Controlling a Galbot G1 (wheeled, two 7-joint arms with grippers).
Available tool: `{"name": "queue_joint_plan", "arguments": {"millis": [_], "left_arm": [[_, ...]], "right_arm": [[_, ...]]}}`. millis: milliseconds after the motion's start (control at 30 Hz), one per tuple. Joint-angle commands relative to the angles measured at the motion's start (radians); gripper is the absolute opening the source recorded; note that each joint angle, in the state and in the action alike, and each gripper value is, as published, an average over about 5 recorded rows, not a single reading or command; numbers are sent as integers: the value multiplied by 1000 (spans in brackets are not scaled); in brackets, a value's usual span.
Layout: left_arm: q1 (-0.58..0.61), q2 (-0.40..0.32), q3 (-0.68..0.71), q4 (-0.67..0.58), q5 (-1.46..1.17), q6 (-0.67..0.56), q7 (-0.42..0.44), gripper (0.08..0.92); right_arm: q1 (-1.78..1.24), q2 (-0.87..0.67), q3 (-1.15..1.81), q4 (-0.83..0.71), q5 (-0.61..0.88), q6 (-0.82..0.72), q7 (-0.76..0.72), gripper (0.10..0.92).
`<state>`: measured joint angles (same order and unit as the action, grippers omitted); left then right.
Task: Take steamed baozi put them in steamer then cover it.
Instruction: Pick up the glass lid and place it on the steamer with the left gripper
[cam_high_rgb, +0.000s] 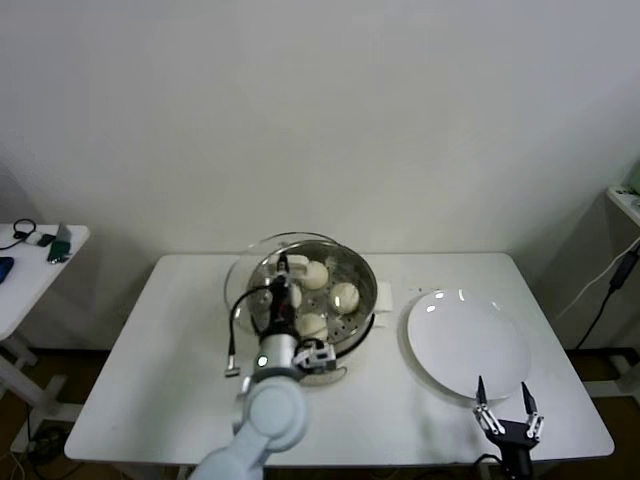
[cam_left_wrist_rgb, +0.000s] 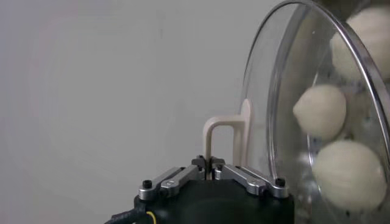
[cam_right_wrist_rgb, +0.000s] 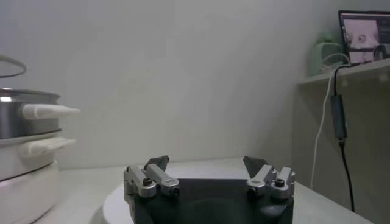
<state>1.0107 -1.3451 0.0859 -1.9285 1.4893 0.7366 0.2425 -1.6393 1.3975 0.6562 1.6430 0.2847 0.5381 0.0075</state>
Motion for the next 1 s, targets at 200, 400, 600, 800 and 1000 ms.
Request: {"name": "queue_joint_plan", "arguments": {"millis": [200,400,600,800,1000], "left_arm": [[-41,-177,78,147,84,30,-1,134],[-28,-181,62,167,90,28,-12,134],[-27,-169,31,181,90,27,-20,134],[-30,-158,13,194,83,24,-41,134],[-29,-153,5,200,80,19,-51,134]], "right_arm": [[0,-5,1,-16,12,7,1,823],[-3,-9,5,-17,21,12,1,823],[-5,-12,9,-16,25,14,0,823],[-7,-13,11,-14,25,15,-1,823],[-10,-12,12,-12,25,19,-2,823]]}}
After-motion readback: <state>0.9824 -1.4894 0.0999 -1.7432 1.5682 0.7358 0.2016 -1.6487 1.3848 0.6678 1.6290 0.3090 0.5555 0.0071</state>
